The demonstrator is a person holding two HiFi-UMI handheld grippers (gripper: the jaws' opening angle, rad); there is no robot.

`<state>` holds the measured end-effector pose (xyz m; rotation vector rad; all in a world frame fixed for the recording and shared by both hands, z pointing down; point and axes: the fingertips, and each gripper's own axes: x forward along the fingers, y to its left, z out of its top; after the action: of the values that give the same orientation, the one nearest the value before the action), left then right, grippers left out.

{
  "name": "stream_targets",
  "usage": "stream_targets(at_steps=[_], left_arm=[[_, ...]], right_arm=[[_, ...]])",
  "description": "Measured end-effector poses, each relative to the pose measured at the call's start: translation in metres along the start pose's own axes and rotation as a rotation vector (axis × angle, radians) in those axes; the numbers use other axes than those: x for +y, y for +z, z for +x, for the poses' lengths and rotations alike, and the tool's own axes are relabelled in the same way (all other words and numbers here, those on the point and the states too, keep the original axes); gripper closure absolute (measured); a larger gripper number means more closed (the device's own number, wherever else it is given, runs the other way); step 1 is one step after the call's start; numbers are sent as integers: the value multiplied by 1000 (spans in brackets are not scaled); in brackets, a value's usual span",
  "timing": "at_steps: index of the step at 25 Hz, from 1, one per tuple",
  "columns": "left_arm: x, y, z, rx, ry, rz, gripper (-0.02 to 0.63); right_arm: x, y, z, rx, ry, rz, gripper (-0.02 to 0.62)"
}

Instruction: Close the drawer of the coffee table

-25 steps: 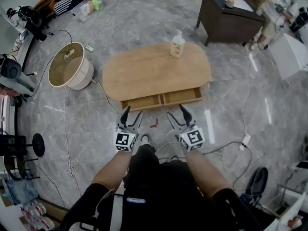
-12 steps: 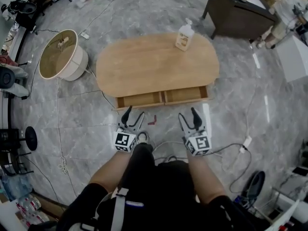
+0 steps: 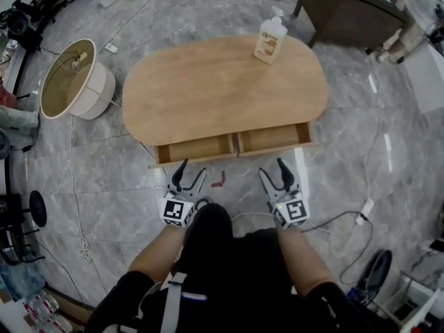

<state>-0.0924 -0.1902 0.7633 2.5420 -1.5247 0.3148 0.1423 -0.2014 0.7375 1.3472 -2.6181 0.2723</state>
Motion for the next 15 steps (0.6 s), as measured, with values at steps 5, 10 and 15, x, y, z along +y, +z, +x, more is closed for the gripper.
stream_targets(at_steps=[5,10,15], left_arm=[[3,-34,29,-85,-35,45,353],[1,-81,41,-149,-53,76,353],[4,-116,47,-156,-46,60,353]], right_arm=[[-16,-56,29,-36,27,-2,354],[-37,-124,47,-69,21,-11,354],[-37,-157,58,-102,54,-10,354]])
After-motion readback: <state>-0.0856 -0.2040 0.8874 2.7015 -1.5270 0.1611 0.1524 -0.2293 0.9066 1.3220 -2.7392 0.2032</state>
